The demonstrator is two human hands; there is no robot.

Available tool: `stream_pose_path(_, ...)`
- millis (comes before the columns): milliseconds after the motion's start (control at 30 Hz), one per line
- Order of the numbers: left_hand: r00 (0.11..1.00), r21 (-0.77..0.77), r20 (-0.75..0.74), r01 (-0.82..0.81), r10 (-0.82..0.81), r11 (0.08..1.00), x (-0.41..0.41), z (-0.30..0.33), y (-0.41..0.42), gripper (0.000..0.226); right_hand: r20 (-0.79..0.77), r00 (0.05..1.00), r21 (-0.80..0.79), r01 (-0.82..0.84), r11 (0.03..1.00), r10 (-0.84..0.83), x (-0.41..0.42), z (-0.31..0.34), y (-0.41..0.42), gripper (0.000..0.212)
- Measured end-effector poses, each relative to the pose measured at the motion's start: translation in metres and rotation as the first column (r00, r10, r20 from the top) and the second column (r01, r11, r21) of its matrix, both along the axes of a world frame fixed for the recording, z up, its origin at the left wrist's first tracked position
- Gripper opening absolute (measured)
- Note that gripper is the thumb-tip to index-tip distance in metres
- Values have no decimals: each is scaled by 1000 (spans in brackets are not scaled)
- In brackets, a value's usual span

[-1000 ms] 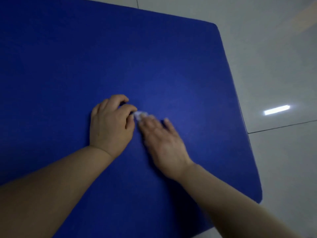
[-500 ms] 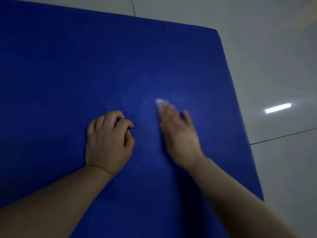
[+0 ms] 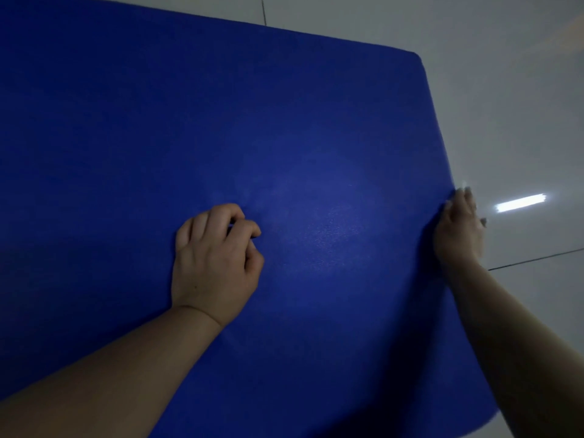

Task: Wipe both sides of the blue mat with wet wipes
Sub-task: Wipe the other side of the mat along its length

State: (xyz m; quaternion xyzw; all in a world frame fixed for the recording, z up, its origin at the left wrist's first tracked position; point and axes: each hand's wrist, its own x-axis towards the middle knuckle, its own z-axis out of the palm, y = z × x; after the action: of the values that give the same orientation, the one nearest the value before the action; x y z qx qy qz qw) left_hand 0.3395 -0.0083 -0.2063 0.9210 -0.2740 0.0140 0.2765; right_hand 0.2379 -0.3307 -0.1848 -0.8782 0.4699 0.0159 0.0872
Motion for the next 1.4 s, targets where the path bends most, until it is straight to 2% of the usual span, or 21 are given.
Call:
stream_pose_path(67, 1000, -6, 7, -5, 5, 1000, 0, -1, -1, 11, -5, 997, 9, 83, 997, -83, 10, 3, -4, 47)
stream_pose_path(100, 1000, -10, 6, -9, 9, 1000, 0, -1, 0, 11, 3, 1000, -8, 27, 1000, -27, 20, 2, 6, 47)
stream_pose_path(167, 1000, -20, 4, -9, 9, 1000, 1, -1, 0, 14, 61, 969, -68, -234, 970, 238, 45, -1, 47, 49)
stream_pose_path(233, 1000, -37, 3, -16, 16, 999, 1, -2, 0, 20, 155, 808, -73, -564, 822, 568, 69, -4, 101, 49)
stream_pose_path(267, 1000, -52, -3, -27, 27, 998, 1, -1, 0, 21, 184, 679, -69, -712, 699, 711, 75, -6, 127, 50)
stream_pose_path(333, 997, -98, -26, -68, 66, 993, 1, 0, 0, 20, 185, 423, -39, -899, 437, 887, 79, -11, 171, 48)
stream_pose_path(367, 996, -119, -41, -90, 85, 989, 0, 0, 0, 18, 170, 360, -21, -929, 368, 917, 78, -12, 179, 47)
stream_pose_path(400, 994, -133, -50, -102, 96, 986, -1, 0, 0, 18, 142, 355, -22, -932, 361, 924, 78, -12, 171, 47)
stream_pose_path(433, 994, -139, -50, -107, 101, 985, -1, 0, 0, 18, 102, 409, -44, -909, 415, 907, 78, -12, 153, 48)
stream_pose_path(500, 995, -133, -34, -99, 96, 986, -2, -3, -1, 18, 18, 622, -92, -779, 620, 783, 73, -10, 103, 51)
stream_pose_path(567, 997, -116, -14, -78, 77, 990, -2, -5, -2, 15, -43, 836, -64, -549, 834, 547, 67, -4, 56, 51)
stream_pose_path(633, 997, -92, -10, -72, 71, 993, -1, -4, -2, 13, -75, 922, 5, -381, 925, 380, 62, -1, 36, 50)
stream_pose_path(700, 996, -69, -38, -79, 76, 995, -1, -1, 0, 15, -44, 942, 37, -331, 943, 333, 59, -2, 39, 49)
stream_pose_path(833, 999, 3, -31, 20, -20, 1000, 28, 12, -3, 16, 19, 944, 8, -330, 944, 330, 54, -9, 43, 49)
stream_pose_path(1033, 1000, 110, 21, -19, 17, 994, 73, 5, -7, 14, 167, 935, -42, -309, 950, 312, 48, -8, 47, 52)
stream_pose_path(1100, 998, 100, 62, -7, 1, 995, 71, -1, -7, 18, 132, 947, -52, -287, 957, 291, 49, -9, 48, 51)
stream_pose_path(1167, 998, 105, 55, 3, -9, 994, 72, -3, -7, 25, 23, 965, -74, -259, 963, 261, 57, -10, 49, 50)
stream_pose_path(1233, 999, 106, 31, 2, -5, 994, 75, -4, -8, 26, 38, 960, -88, -273, 958, 278, 76, -8, 65, 49)
stream_pose_path(1300, 1000, 120, 18, 7, -9, 993, 75, -5, -7, 28, 127, 864, -72, -482, 873, 487, 101, -3, 105, 50)
stream_pose_path(1367, 1000, 136, -2, 12, -12, 991, 76, -4, -7, 34, 143, 626, -70, -766, 639, 767, 115, -9, 152, 49)
stream_pose_path(1400, 1000, 146, -9, 14, -12, 989, 76, -3, -7, 36, 132, 523, -77, -841, 535, 842, 117, -12, 164, 48)
